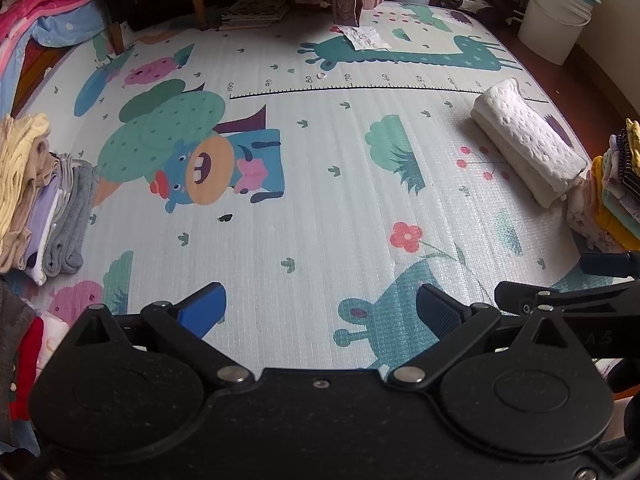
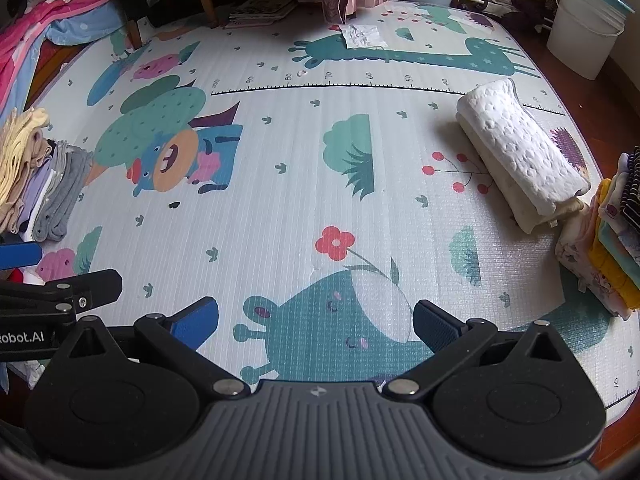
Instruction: Fold clothes
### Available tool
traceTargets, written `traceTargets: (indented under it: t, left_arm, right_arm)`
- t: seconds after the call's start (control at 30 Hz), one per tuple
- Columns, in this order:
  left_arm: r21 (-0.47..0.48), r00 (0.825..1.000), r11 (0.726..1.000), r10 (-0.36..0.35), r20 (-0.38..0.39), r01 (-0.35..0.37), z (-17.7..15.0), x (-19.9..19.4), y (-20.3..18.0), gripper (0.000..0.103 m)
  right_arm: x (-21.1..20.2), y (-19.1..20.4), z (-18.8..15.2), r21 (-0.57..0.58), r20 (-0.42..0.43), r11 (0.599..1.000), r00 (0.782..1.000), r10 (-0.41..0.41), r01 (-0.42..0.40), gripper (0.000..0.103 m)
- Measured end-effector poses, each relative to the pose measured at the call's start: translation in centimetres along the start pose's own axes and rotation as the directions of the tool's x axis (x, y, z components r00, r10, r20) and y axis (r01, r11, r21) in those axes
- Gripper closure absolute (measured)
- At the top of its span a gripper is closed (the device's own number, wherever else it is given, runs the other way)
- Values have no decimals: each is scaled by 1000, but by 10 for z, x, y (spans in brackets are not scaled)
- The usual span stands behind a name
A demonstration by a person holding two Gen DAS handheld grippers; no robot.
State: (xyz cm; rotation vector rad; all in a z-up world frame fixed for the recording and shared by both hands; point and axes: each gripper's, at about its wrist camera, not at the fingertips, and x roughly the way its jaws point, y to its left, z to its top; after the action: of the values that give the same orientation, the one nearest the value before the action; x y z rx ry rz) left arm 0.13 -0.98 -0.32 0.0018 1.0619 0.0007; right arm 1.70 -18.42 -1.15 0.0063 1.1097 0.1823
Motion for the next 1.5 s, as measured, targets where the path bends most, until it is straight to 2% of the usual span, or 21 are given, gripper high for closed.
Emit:
traceTargets:
  t: [0.9, 1.3, 1.5]
  left_arm:
    - [-11, 1000, 1000, -6, -4, 6, 5, 2, 2, 0]
    - [-28, 1000, 1000, -14, -1, 14, 22, 6, -11, 0]
    - [-75, 1000, 997, -27, -5, 26, 38, 11, -12, 0]
  right_arm:
    - [0, -2, 2, 6, 6, 1000, 1000, -21, 21, 0]
    - [1, -14, 12, 21, 20, 999, 999, -41, 41, 0]
    - [0, -23, 21, 20, 5, 1000, 1000, -22, 22, 0]
